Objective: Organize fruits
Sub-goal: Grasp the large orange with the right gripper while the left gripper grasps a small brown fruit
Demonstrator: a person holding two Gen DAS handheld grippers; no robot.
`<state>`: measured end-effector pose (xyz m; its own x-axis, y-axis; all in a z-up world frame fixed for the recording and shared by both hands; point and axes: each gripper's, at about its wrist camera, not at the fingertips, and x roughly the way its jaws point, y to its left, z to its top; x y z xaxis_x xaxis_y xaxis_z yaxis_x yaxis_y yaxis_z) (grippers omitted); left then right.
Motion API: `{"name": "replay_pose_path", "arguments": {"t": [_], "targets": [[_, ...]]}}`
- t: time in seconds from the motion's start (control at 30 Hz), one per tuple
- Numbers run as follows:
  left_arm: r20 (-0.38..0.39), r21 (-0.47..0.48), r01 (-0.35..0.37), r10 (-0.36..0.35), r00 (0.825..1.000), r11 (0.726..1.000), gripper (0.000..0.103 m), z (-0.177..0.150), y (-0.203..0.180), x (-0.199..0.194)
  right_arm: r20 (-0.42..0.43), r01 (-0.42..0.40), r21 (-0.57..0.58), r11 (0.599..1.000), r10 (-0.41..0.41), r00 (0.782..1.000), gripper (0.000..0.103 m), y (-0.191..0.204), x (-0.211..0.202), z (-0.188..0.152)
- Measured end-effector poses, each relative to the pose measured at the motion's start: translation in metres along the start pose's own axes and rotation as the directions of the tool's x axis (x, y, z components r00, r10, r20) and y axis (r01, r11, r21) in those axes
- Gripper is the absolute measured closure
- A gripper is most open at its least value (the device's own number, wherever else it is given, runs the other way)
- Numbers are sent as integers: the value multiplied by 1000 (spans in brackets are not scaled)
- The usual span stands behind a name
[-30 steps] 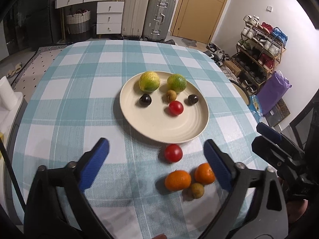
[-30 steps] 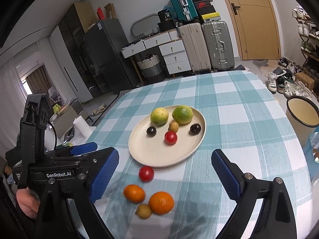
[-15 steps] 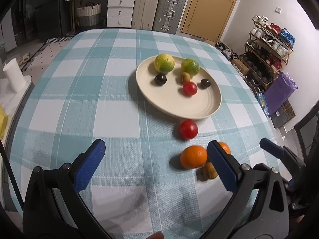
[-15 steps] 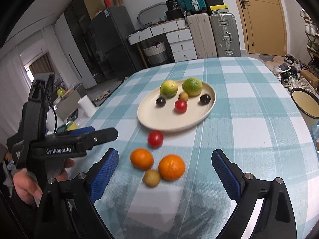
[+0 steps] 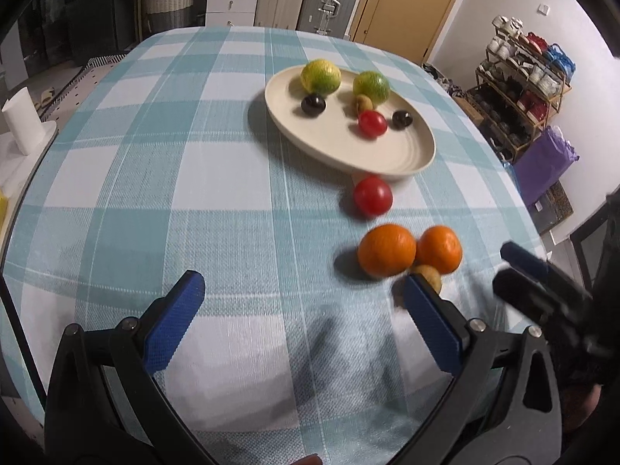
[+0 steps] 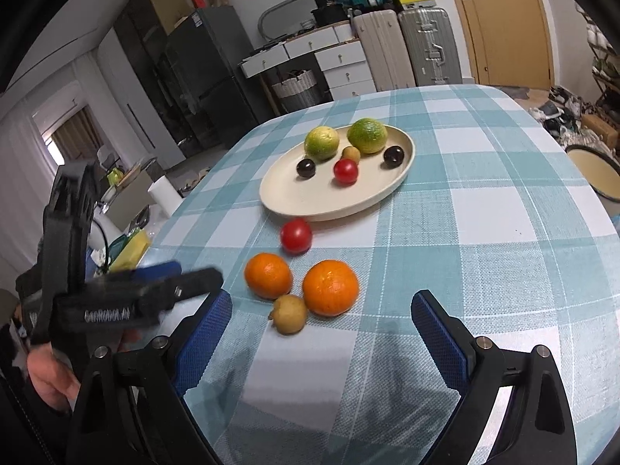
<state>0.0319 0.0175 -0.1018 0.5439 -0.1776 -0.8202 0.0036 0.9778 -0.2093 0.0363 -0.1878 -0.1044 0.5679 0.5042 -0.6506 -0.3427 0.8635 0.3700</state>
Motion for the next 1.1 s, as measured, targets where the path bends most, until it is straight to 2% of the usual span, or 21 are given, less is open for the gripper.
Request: {"name": "replay_pose_path", "arguments": {"t": [0.1,0.17,0.27,0.3,0.37,0.53,0.6,0.7,0.73,0.87,1.1], "targets": [[0,4,-5,5,1000,1000,1,-5,0,1,-7,-16,26,1000,16,1000,8,-6,5,3],[-3,0,1,-1,1000,1000,1,-6,0,3,-17,-25,31,999,26,1000,15,-8,9,5],[-11,-2,24,-24,1000,1000,1,-9,-1,4,-35,-28,39,999,30,999,20,-12,18,8],[-13,-1,33,-33,999,999,2,-10,-1,4,-41,-33,44,998,35,999,23,-13,20,8],[-23,7,48,-48,999,999,2,-12,-3,6,-65,-53,50,997,56,996,36,-14,27,10],[-70,18,89,-88,994,996,2,-18,-13,15,-95,-52,38,998,56,994,41,-13,37,12],[-73,31,85,-83,994,996,2,-19,-18,16,-103,-49,32,998,52,993,43,-12,40,12],[-75,28,118,-115,990,993,2,-20,-25,15,-124,-45,28,999,48,991,53,-11,47,12],[-73,30,129,-127,989,991,2,-20,-27,15,-134,-43,21,999,45,990,61,-11,50,12],[-73,53,124,-120,990,991,2,-22,-38,15,-132,-49,-15,999,47,990,64,-7,49,11],[-67,54,106,-103,992,993,6,-20,-46,15,-87,-63,41,997,67,994,64,-21,39,12]]}}
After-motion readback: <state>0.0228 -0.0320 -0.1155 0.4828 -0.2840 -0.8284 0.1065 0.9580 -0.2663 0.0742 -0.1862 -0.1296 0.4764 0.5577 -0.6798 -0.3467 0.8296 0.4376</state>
